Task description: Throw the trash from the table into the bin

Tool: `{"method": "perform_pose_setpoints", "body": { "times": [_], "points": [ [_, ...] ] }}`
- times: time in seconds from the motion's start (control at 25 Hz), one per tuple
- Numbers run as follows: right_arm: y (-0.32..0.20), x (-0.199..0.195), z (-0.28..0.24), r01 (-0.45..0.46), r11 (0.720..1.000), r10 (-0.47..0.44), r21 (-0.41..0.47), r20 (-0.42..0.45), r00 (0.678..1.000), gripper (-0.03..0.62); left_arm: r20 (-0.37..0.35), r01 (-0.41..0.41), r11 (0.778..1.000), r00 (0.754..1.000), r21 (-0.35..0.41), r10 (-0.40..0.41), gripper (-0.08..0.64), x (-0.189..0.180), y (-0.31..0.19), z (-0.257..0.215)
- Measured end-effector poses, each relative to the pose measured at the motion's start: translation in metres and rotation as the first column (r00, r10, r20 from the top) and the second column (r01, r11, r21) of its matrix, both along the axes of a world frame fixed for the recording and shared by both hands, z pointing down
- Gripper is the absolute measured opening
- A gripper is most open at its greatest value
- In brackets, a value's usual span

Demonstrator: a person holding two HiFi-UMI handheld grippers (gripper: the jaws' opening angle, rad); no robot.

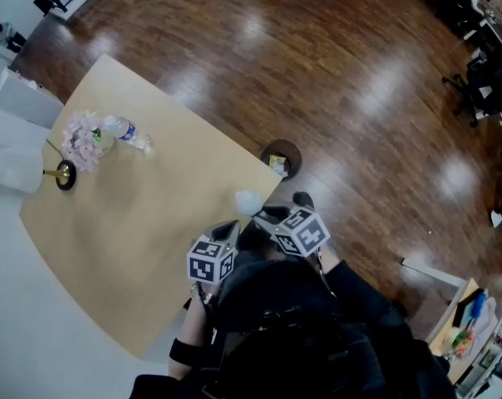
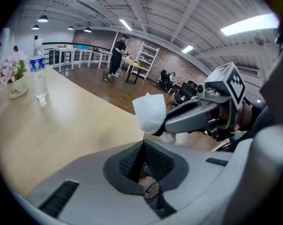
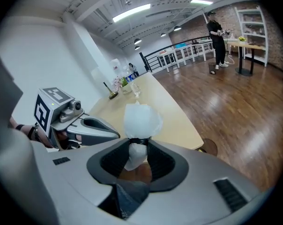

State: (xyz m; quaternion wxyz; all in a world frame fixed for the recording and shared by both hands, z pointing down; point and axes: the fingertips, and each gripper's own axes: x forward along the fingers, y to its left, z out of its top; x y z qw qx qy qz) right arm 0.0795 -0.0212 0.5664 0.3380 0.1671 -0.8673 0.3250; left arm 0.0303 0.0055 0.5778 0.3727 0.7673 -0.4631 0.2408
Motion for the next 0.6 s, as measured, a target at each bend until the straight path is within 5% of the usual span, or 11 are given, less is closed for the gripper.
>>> {"method": "perform_pose_setpoints", "body": {
  "times": [0.32,0.6],
  "points": [
    [-0.057,0.068,0.011,0.098,0.995,-0.098,-0.007,0.012,0.995,0.132,0.022,0.066,0.997,0.998,-0.031,-0.065,0.003,0.07,-0.056,0.006],
    [-0.118,0.144,0.039,0.048,0.998,-0.049,-0.042,-0.003,0.999,0.132,0.022,0.046,0.995,0.999,-0.086,-0.044,0.003,0.135,-0.107,0.022]
  ]
}}
